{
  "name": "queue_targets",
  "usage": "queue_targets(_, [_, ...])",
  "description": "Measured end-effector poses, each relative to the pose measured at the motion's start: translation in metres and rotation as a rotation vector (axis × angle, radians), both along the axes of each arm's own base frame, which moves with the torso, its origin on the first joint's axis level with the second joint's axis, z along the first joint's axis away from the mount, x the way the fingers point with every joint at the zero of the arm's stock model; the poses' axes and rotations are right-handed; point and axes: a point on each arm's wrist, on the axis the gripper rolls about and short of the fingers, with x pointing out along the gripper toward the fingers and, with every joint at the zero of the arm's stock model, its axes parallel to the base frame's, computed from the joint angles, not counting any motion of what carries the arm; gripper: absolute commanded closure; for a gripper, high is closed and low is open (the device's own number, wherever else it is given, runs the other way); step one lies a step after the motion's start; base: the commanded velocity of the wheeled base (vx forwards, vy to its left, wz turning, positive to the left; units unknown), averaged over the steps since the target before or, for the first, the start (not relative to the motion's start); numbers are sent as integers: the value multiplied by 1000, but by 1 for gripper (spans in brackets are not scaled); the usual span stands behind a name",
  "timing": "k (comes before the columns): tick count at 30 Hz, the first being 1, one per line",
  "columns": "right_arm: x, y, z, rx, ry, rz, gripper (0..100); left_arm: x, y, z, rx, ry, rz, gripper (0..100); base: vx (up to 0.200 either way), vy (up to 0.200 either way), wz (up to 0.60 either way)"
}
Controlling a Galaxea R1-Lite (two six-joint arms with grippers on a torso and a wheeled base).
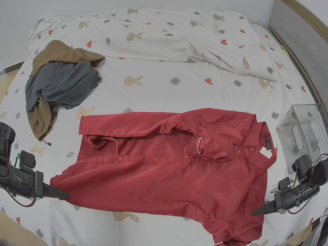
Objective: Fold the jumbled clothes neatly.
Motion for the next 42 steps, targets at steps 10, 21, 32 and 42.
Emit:
queue_targets(10, [-3, -3, 14, 15, 24, -77, 100, -2, 5, 0, 2, 7, 35, 100, 0, 0, 0])
queue_targets(21, [-11, -8, 77, 56, 100, -147, 100, -14, 8, 2, -5, 99, 62, 100, 0, 0, 0])
queue_targets(32, [-30, -6, 113, 61, 7, -154, 100, -27, 7, -10, 50, 174, 91, 100, 0, 0, 0])
queue_targets(42, [-46, -4, 114, 57, -15, -155, 100, -35, 6, -18, 62, 186, 67, 100, 0, 0, 0])
